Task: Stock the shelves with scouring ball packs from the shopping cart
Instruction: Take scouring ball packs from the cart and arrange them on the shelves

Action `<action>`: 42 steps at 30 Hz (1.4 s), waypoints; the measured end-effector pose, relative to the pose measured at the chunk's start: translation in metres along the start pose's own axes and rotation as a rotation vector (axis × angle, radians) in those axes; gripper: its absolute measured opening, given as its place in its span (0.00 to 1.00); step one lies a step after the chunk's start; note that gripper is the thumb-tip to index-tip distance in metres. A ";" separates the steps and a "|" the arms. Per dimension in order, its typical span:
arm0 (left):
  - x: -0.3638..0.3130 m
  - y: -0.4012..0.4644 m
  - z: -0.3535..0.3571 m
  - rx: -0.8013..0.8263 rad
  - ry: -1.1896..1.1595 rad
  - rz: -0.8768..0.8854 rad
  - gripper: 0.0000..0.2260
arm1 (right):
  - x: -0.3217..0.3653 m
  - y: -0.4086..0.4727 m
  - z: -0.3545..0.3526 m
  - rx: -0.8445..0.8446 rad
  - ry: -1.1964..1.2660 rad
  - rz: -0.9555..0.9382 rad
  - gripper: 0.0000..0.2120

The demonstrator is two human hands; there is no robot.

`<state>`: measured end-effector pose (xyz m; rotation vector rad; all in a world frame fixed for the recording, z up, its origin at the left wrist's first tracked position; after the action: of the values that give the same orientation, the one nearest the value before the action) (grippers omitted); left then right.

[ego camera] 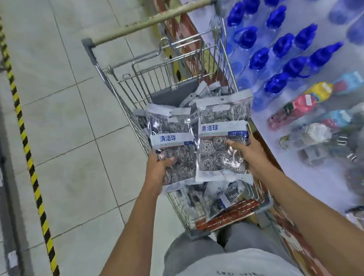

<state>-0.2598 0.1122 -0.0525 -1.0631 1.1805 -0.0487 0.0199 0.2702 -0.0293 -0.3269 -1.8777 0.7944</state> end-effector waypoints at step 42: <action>0.351 -0.519 0.328 1.160 0.662 -0.085 0.59 | -0.557 -0.628 -0.322 -0.915 1.128 0.055 0.34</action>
<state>0.3905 -0.1465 0.0478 -0.0276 1.3676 -1.0849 0.6292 -0.3838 0.0688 -1.1183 -1.0028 -0.3031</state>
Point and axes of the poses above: each hand's wrist, its own y-axis towards the middle knuckle, its own z-axis out of the palm, x = y × z, the point moved 6 cm from there along y, towards the middle knuckle, and after that the axes turned 6 degrees about -y, right-handed, at the moved point
